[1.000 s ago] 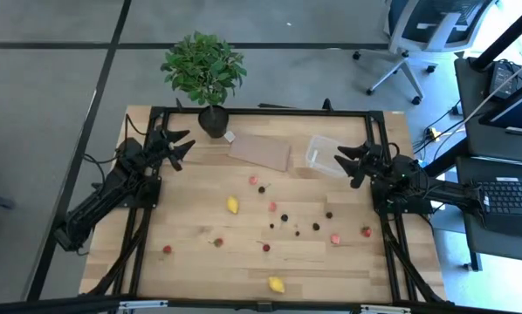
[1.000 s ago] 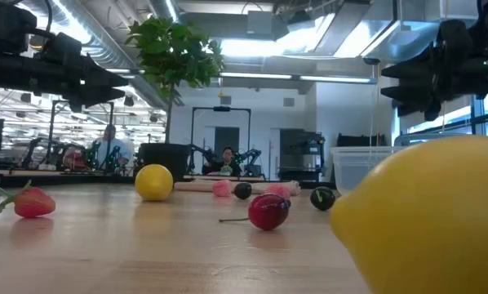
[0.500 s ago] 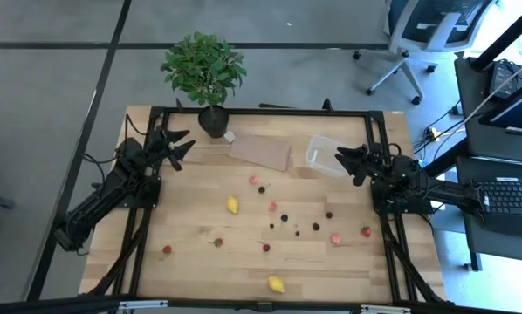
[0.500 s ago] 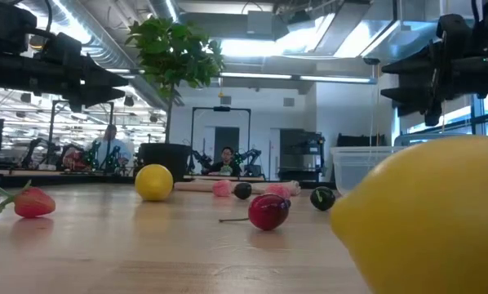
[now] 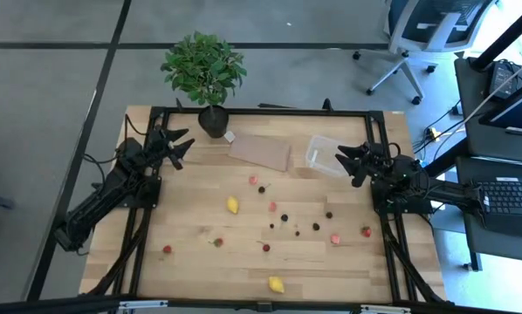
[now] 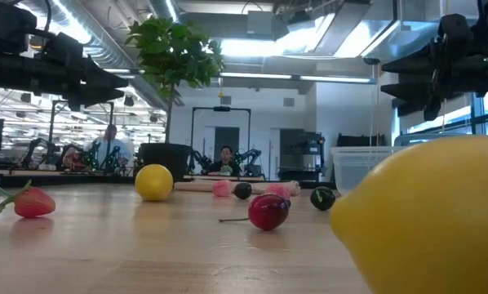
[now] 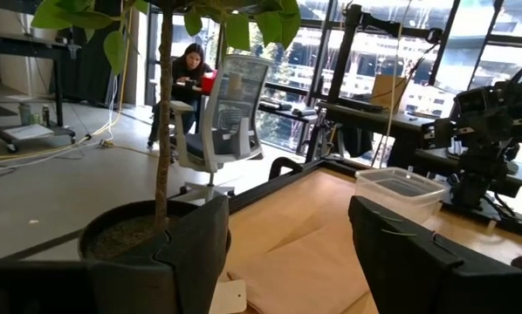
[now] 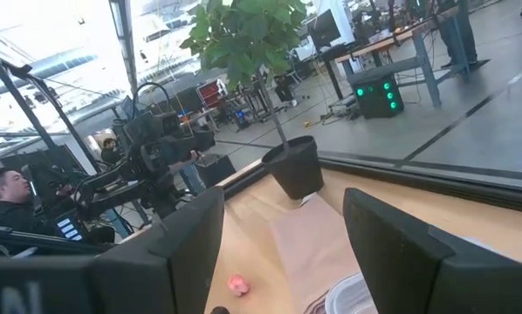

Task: Pick and placing Produce into tupperware
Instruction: Put the right blackberry into the transparent container

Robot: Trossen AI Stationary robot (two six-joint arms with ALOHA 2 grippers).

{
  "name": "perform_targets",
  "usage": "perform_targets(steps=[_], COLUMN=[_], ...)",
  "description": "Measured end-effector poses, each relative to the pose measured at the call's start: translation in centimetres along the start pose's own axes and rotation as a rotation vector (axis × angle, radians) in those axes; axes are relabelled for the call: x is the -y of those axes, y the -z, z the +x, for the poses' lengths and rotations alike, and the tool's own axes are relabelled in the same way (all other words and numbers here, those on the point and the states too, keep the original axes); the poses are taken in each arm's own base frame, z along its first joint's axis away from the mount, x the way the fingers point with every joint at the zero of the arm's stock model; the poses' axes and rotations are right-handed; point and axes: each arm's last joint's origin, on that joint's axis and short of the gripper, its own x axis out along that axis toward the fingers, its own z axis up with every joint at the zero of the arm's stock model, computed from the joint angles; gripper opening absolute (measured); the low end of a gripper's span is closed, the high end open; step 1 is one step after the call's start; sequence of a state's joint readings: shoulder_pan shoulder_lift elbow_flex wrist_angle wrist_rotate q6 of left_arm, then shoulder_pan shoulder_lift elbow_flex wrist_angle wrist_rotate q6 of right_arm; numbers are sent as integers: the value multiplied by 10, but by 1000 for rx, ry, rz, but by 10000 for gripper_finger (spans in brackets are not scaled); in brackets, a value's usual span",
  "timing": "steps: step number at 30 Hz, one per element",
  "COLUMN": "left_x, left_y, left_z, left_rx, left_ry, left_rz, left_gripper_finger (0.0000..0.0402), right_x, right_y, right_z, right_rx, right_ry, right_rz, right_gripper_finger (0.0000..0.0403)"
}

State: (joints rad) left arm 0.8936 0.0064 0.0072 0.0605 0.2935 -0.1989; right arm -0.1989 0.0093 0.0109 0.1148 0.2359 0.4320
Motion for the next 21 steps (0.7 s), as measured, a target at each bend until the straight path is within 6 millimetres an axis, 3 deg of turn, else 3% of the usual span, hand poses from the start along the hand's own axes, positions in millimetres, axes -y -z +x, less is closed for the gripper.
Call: perform_targets(steps=[21], left_x=[-1], left_y=[0], left_z=[0], left_rx=[4], left_ry=[-22], left_rz=[0], left_gripper_finger=[231], right_x=[0], right_y=[-1], right_z=[0], right_rx=[10], right_ry=[0], right_rz=[36], right_gripper_finger=[259])
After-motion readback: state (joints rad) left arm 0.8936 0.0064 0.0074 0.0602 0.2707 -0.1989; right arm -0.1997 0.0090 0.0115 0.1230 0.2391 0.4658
